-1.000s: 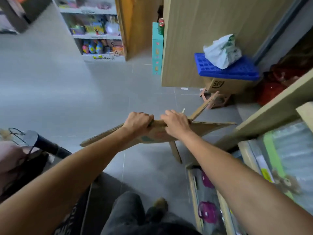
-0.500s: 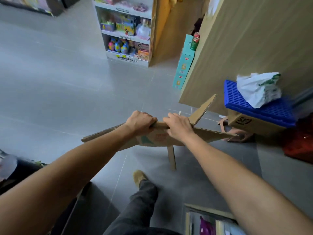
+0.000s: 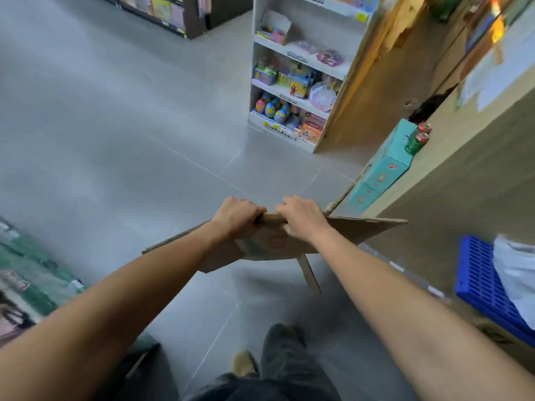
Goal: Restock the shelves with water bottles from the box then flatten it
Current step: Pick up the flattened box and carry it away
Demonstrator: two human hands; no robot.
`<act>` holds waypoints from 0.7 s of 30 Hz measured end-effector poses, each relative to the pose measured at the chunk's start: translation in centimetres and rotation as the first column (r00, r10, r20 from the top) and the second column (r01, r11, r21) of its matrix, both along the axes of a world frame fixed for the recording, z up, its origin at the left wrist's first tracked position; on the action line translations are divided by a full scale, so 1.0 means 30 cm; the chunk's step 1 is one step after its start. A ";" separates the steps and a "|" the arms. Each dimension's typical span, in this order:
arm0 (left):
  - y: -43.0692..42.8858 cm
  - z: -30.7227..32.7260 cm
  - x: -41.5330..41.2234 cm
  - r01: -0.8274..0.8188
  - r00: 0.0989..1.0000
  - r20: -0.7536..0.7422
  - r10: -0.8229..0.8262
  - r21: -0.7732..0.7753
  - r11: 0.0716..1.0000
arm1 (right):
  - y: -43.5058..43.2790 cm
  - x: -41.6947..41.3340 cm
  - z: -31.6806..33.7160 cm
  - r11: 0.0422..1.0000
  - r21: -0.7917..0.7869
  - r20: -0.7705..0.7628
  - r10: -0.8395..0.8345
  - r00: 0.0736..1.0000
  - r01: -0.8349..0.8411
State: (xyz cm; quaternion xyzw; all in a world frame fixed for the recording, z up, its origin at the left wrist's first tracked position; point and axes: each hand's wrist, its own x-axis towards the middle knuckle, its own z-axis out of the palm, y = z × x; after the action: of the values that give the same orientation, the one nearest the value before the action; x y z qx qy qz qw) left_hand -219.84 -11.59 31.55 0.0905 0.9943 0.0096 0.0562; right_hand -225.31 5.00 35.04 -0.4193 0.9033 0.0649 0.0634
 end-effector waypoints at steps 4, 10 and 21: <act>-0.255 -0.004 -0.066 -0.170 0.985 0.024 0.170 -0.026 0.985 | -0.300 -0.163 -0.014 0.985 -0.004 0.030 0.173 0.985 -0.173; -0.576 0.006 -0.149 -0.417 0.908 0.061 0.415 0.019 0.909 | -0.729 -0.385 -0.069 0.918 0.041 0.059 0.392 0.918 -0.394; -1.218 -0.049 -0.224 -0.779 0.623 0.137 0.770 0.021 0.626 | -1.627 -0.578 -0.175 0.723 0.135 0.279 0.628 0.727 -0.677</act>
State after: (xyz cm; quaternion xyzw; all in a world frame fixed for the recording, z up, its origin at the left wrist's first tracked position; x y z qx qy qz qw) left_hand -226.55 -48.13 30.09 -0.3450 0.9301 0.0770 0.0999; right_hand -242.66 -43.82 29.78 -0.7059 0.6703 0.1407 0.1806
